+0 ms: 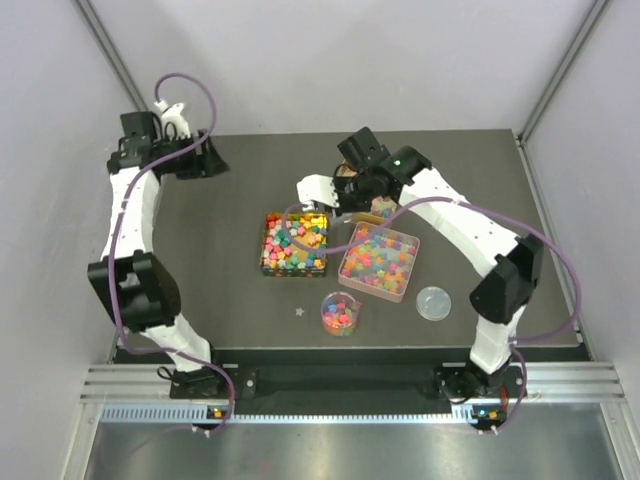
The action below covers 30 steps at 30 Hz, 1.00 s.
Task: Pack the candies
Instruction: Scoop the fake candies from the storage box.
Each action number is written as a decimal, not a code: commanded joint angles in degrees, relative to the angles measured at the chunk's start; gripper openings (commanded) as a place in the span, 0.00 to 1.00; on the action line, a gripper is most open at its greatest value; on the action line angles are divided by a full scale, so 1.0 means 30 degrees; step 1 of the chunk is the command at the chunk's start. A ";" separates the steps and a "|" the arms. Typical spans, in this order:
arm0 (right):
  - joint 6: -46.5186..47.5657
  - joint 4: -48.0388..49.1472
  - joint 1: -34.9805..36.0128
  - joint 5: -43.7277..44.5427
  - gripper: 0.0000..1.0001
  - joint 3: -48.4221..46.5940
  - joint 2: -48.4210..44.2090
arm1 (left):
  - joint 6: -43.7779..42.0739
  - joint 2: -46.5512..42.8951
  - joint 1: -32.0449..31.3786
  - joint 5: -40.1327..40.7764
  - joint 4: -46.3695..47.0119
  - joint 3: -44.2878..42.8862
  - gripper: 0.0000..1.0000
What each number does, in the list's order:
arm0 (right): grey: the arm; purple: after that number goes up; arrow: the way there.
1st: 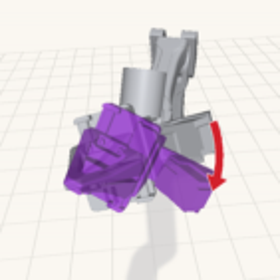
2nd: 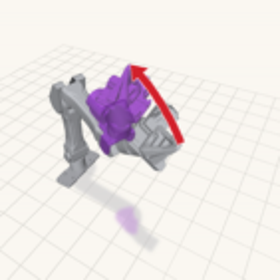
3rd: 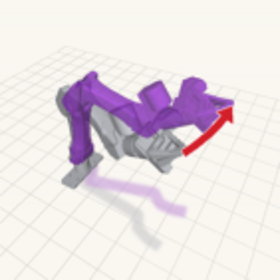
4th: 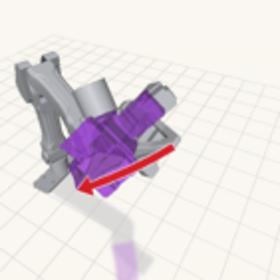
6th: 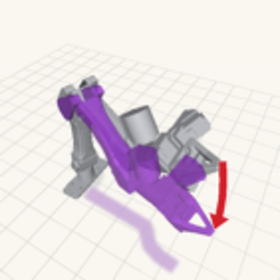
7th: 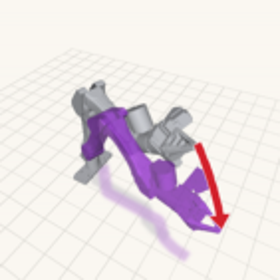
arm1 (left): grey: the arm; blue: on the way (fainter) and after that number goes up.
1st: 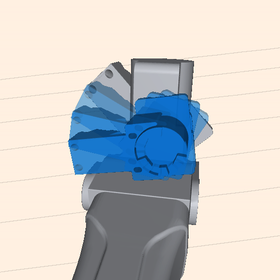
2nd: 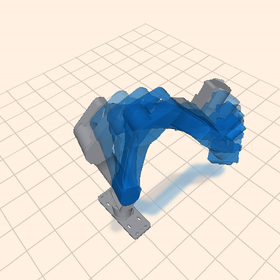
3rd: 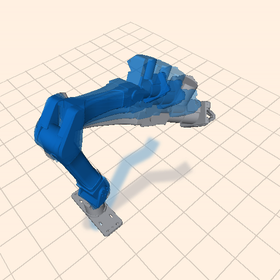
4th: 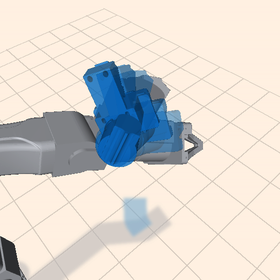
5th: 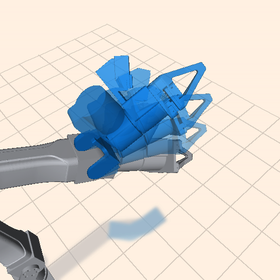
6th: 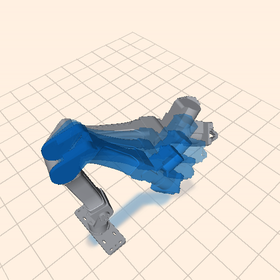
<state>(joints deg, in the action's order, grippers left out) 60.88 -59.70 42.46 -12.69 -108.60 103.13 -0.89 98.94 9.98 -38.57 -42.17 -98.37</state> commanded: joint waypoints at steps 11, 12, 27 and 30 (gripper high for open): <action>0.4605 0.0127 -0.1057 -0.4089 0.00 -0.5519 0.5289 | -0.1023 -0.3068 0.0043 0.0346 -0.0943 0.8296 0.75; 0.4753 -0.0165 -0.1086 -0.4410 0.00 -0.5578 0.5523 | -0.1052 -0.2689 0.0246 0.0346 -0.0971 0.8384 0.75; 0.7420 0.0329 -0.0823 -0.2778 0.00 -0.5550 0.7603 | -0.1258 0.0097 0.0834 -0.1294 -0.1968 0.8295 0.72; 0.8357 0.1440 -0.0530 -0.1518 0.00 -0.4502 0.7460 | -0.1432 0.0273 0.0864 -0.1470 -0.2318 0.8823 0.71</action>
<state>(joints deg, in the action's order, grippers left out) 81.41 -60.53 39.55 -21.47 -122.72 125.43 -3.84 98.98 12.38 -40.03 -46.83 -73.84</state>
